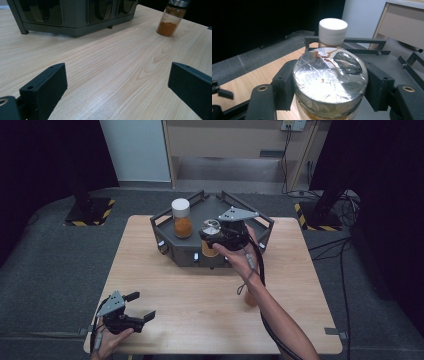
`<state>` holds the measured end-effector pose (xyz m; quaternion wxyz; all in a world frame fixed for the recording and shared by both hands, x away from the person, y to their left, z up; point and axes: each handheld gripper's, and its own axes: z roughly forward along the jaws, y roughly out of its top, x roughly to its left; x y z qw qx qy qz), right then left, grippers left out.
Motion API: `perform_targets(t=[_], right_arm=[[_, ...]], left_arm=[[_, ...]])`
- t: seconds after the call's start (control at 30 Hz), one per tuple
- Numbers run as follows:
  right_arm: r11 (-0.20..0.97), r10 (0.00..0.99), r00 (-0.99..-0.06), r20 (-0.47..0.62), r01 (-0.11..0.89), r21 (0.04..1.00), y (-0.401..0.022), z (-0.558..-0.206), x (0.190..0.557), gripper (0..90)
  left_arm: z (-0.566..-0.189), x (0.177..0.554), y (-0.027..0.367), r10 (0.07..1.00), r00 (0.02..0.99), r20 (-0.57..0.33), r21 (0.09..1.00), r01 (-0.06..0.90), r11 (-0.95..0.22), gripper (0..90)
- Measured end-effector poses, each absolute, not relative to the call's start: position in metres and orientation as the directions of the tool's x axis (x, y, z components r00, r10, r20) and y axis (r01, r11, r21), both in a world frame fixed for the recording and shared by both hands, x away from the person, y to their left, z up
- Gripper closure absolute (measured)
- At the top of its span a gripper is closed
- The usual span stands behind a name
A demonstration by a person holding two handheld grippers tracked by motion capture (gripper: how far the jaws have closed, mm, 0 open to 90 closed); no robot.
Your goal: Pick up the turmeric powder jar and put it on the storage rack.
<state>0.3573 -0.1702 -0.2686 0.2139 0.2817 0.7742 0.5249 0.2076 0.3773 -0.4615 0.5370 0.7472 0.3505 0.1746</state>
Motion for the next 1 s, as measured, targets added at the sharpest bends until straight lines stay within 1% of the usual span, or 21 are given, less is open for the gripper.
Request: perform_targets(t=[0.37,0.8,1.0], right_arm=[[0.281,0.709,-0.704,-0.044,0.225,0.933,-0.158,-0.270,0.379,34.8],[0.272,0.747,-0.662,-0.067,0.211,0.939,-0.146,-0.280,0.403,34.7],[0.258,0.756,-0.652,-0.055,0.221,0.940,-0.142,-0.287,0.414,34.8]], left_arm=[[-0.462,0.208,0.377,0.711,0.694,-0.114,0.926,0.334,-0.177,1.6],[-0.462,0.207,0.378,0.712,0.693,-0.115,0.927,0.332,-0.174,1.5],[-0.462,0.207,0.377,0.712,0.692,-0.115,0.926,0.335,-0.176,1.6]])
